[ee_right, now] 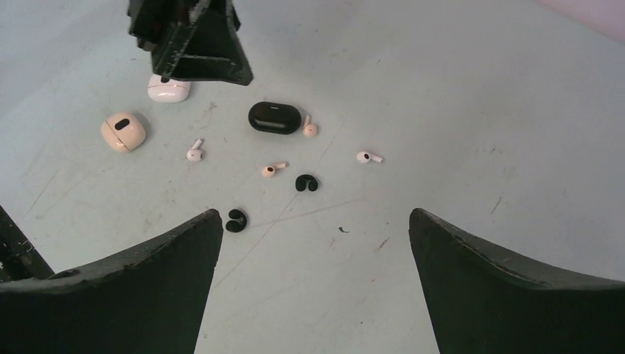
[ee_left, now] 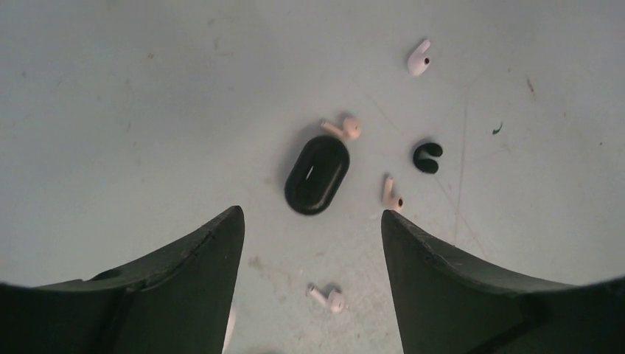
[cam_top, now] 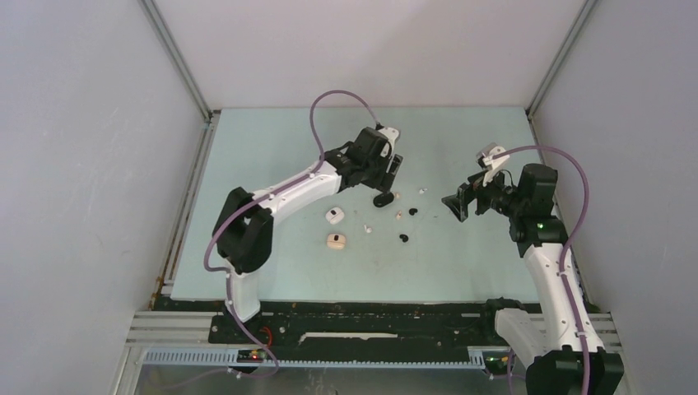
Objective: Insert the wireless bluetooth earbuds into the charging case
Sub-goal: Move the charging case to the center of the board.
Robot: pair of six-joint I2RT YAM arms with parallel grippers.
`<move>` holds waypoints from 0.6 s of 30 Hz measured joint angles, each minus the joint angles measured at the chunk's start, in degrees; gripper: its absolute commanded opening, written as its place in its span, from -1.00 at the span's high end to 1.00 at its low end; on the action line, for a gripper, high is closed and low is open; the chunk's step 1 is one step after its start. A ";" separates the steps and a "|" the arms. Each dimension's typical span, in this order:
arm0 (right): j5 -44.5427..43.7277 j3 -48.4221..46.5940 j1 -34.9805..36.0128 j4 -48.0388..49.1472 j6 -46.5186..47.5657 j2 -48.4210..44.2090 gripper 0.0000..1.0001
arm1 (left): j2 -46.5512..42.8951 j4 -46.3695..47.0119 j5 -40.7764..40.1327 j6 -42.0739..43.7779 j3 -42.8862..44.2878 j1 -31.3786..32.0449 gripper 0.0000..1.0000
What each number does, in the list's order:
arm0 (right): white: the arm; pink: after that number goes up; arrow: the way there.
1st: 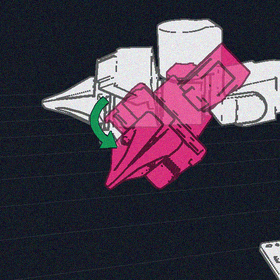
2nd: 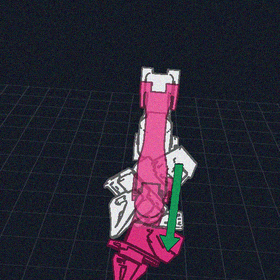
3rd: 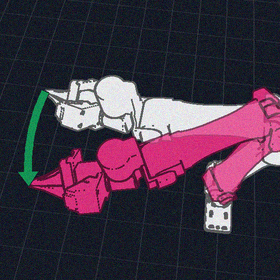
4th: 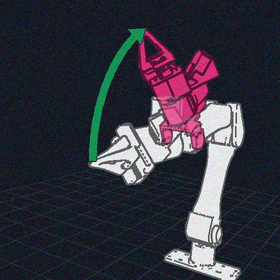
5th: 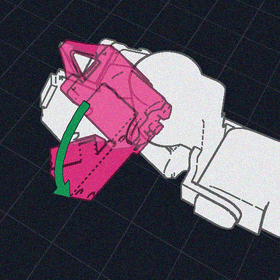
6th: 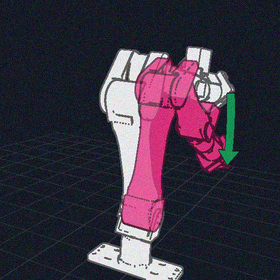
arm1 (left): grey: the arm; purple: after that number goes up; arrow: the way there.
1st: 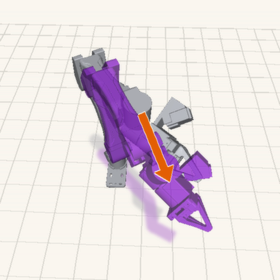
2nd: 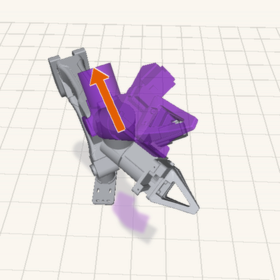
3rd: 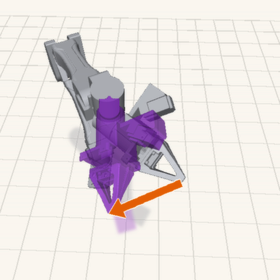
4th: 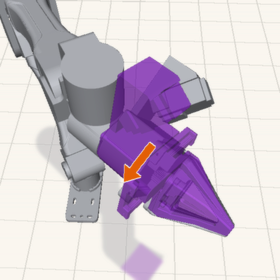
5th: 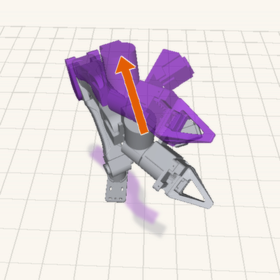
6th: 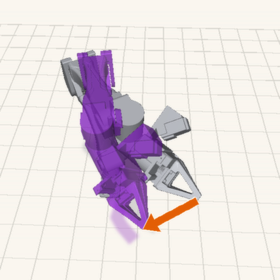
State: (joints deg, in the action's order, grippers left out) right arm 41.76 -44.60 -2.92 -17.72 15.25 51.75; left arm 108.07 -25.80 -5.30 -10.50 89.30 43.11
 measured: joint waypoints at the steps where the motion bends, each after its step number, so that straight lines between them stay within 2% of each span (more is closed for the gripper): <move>1: 0.00 0.00 -0.13 -0.11 0.04 0.00 -0.99 | 1.11 -0.07 0.33 0.11 1.25 0.04 -0.50; 4: -0.02 0.00 -0.33 -0.33 0.28 0.00 -0.99 | 5.22 -0.09 1.60 0.48 4.74 0.13 -0.56; 7: -0.02 0.00 -0.37 -0.46 0.50 0.00 -0.99 | 8.66 -0.31 2.36 0.48 6.01 0.13 -0.97; 13: -0.04 0.00 -0.09 -0.63 1.14 0.79 -0.99 | 12.37 -1.88 2.51 -0.02 6.10 0.15 -0.99; 18: -0.24 0.00 0.59 -0.96 1.92 1.57 -0.99 | 13.66 -1.88 3.10 -0.68 6.10 0.15 -0.93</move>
State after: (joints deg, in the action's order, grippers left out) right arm 41.52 -44.60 -2.33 -18.68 17.17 53.32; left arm 121.73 -27.68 -2.20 -11.18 95.39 43.27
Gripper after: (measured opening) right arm 0.996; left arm 0.984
